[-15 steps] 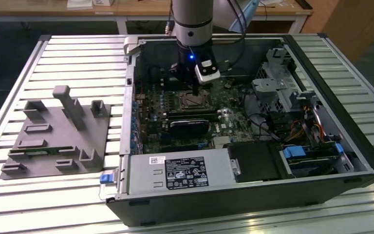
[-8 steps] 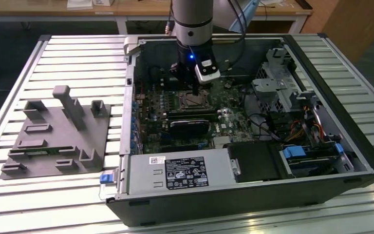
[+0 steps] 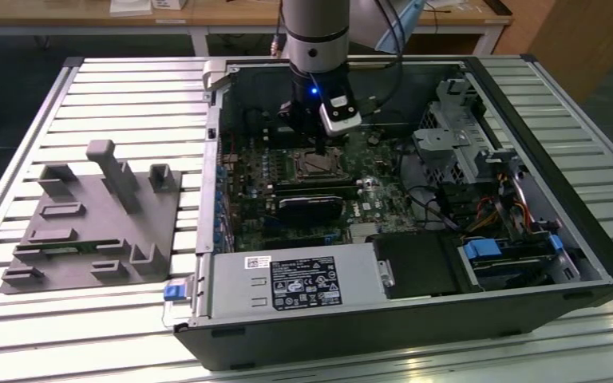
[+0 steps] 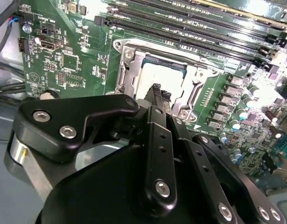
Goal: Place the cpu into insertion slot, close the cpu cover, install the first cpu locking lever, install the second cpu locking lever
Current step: 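Install the second cpu locking lever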
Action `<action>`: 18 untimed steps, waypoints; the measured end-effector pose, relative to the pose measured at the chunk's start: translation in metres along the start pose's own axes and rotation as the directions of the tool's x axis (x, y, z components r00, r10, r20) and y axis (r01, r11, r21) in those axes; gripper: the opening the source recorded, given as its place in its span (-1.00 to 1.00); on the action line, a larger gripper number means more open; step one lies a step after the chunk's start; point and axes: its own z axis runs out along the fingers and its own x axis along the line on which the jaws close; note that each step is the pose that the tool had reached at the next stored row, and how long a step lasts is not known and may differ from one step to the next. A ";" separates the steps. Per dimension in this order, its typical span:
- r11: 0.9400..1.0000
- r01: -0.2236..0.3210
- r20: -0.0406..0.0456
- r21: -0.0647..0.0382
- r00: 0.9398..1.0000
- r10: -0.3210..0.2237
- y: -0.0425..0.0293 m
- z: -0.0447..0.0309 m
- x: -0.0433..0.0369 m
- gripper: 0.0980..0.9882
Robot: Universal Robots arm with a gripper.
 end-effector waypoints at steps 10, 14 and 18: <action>1.000 0.000 0.000 0.000 1.000 0.000 0.0000 -0.0024 -0.0003 -0.98; 1.000 0.000 0.000 0.002 1.000 0.000 -0.0020 -0.0025 -0.0014 -0.98; 1.000 0.000 0.001 0.003 1.000 0.000 -0.0065 -0.0026 -0.0035 -0.98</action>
